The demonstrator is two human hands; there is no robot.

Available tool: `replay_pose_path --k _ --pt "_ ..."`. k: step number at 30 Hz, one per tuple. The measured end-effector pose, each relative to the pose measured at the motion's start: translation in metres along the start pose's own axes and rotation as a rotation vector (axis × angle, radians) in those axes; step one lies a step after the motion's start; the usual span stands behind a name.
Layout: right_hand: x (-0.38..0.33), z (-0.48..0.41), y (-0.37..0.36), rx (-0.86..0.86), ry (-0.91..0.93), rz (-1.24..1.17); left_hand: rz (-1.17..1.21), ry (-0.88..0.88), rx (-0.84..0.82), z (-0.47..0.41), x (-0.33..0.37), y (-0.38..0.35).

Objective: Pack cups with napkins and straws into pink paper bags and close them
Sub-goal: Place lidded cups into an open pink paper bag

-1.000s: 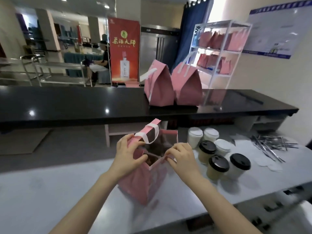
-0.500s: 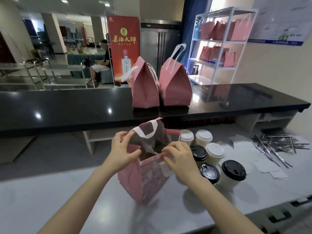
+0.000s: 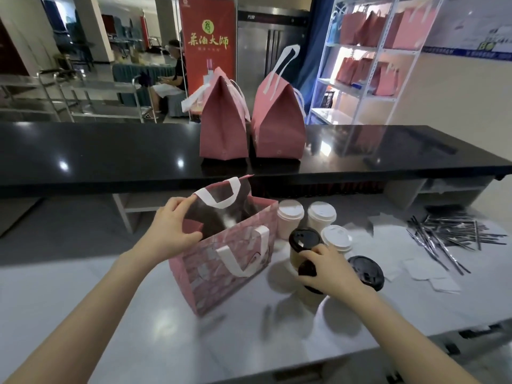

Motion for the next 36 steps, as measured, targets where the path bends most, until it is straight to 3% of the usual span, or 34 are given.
replay_pose_path --k 6,12,20,24,28,32,36 --pt "0.021 0.012 -0.004 -0.068 0.158 0.114 -0.039 -0.003 0.071 0.047 0.036 -0.011" --pt "0.035 0.023 -0.002 -0.02 0.329 0.171 -0.27 -0.071 0.128 0.09 0.055 -0.023" --pt "0.065 0.065 0.058 0.228 0.183 -0.252 -0.35 -0.06 0.111 0.106 0.075 -0.029" --pt "0.064 0.078 0.11 0.409 0.243 -0.411 -0.338 -0.06 0.092 0.107 0.078 -0.028" --pt "0.025 0.08 0.139 0.374 0.401 -0.576 -0.345 -0.08 0.086 0.106 0.075 -0.027" --pt "-0.025 0.06 0.126 0.28 0.516 -0.528 -0.319 -0.118 0.086 0.1 0.069 -0.023" --pt "-0.06 0.027 0.098 0.15 0.508 -0.461 -0.278 -0.151 0.068 0.09 0.06 -0.017"
Point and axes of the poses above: each hand's wrist, its own z-axis away from the middle knuckle, its own y-axis out of the back of the hand, x = y × z, the point moved 1 cm from there along -z, towards the middle knuckle, and after that the axes turned 7 degrees about x, right-handed, at the moved point
